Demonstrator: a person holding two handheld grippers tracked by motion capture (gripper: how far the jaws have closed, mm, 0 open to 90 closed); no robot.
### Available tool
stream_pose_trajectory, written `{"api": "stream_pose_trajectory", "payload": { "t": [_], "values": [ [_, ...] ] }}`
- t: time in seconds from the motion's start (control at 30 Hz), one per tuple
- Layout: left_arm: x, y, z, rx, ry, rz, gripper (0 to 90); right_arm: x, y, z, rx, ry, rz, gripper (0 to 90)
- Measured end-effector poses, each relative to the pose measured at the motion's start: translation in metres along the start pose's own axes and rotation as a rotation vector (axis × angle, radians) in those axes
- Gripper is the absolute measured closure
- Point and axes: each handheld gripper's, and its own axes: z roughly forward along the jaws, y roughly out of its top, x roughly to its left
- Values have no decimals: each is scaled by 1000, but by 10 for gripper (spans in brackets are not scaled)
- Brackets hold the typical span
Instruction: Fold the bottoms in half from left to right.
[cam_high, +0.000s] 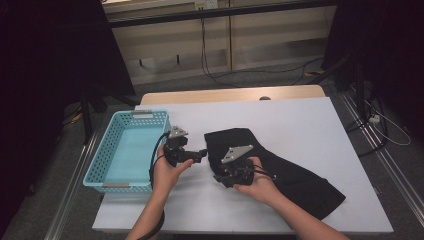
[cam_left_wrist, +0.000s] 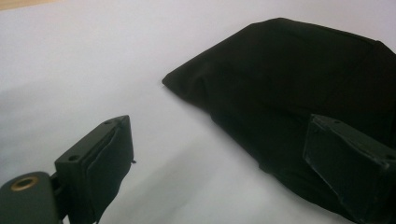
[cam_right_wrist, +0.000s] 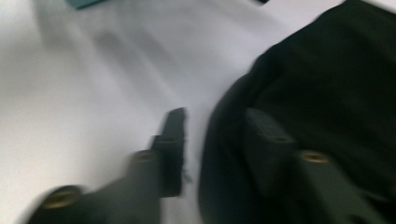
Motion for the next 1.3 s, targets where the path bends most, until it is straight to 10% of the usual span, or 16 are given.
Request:
{"api": "stream_pose_trajectory", "payload": {
  "t": [0.3, 0.6, 0.83, 1.07, 1.3],
  "values": [
    [4, 0, 14, 26, 48, -31, 110, -24, -5, -44, -50, -110, 54, 346],
    [-5, 3, 41, 93, 10, -19, 264, -49, -29, -69, -49, -202, 124, 316],
    [-8, 5, 53, 103, 10, -29, 425, -58, -40, -87, -54, -252, 152, 314],
    [-13, 8, 55, 132, -59, -63, 779, -66, -60, -110, -59, -306, 194, 314],
    [0, 13, 47, 92, -55, -108, 871, -73, -65, -125, -89, -329, 223, 312]
  ]
}}
